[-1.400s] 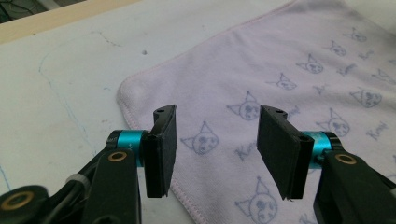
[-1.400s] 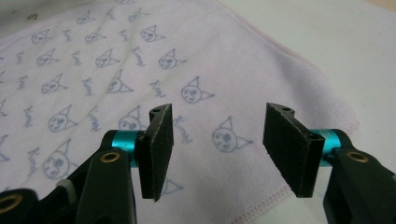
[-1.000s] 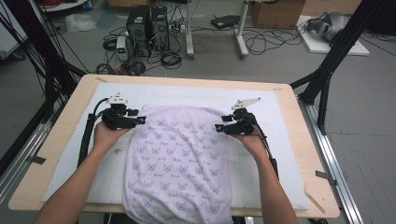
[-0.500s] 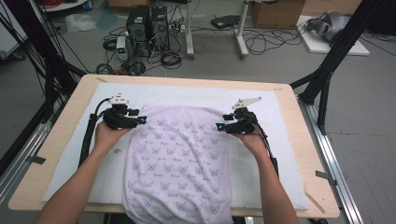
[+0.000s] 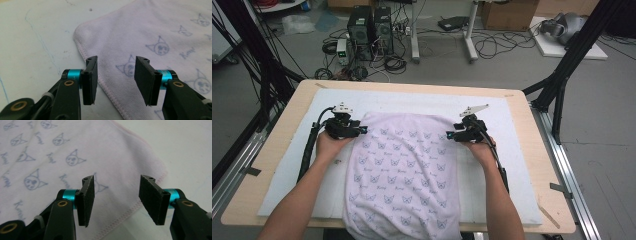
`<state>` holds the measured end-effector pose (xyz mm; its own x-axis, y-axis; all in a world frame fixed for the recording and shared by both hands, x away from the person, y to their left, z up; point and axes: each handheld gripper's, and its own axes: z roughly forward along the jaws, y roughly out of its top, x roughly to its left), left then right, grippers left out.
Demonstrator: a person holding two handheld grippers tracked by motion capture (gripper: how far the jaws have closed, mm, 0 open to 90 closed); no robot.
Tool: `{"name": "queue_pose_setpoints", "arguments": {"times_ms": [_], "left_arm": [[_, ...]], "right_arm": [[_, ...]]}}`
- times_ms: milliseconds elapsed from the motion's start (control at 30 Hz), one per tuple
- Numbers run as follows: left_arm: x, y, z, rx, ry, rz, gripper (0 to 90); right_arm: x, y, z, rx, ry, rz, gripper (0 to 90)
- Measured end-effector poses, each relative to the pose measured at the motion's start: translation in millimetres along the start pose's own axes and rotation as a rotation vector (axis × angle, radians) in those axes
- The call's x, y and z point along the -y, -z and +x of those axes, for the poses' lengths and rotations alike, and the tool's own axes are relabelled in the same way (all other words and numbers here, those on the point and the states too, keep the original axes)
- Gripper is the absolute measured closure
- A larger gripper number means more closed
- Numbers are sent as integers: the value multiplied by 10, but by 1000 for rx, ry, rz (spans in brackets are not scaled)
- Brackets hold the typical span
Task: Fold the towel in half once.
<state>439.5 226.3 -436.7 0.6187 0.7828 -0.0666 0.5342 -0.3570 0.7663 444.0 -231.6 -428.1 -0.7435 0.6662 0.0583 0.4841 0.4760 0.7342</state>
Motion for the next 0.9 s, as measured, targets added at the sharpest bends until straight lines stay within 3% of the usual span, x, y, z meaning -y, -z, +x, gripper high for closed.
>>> {"name": "queue_pose_setpoints", "arguments": {"times_ms": [133, 233, 267, 300, 400, 500, 567, 633, 667, 767, 900], "left_arm": [[25, -91, -5, -33, 10, 17, 534], [26, -112, 2, -61, 34, 2, 521], [23, -116, -1, -96, 35, 4, 507], [25, -118, 6, -103, 36, 5, 481], [28, -116, 17, -101, 36, 4, 502], [24, -119, 16, -93, 35, -1, 626], [15, -123, 5, -82, 34, 1, 708], [-4, -128, -39, -83, 0, 11, 820], [-17, -127, -45, -85, -8, 23, 835], [-40, -92, -32, -74, 5, 30, 855], [-79, 31, -5, -44, 14, -24, 861]], "right_arm": [[33, -27, -58, 38, -15, 14, 494], [58, -62, -84, 54, -42, 25, 500], [64, -77, -88, 53, -45, 30, 502], [70, -95, -93, 50, -45, 30, 503], [76, -136, -83, 58, -38, 33, 518], [74, -139, -87, 62, -45, 30, 572], [69, -138, -87, 53, -41, 30, 665], [62, -142, -79, 28, -38, 32, 774], [51, -143, -66, 20, -38, 38, 830], [35, -137, -52, 15, -37, 39, 852], [32, -53, -94, 10, -49, 33, 864]]}}
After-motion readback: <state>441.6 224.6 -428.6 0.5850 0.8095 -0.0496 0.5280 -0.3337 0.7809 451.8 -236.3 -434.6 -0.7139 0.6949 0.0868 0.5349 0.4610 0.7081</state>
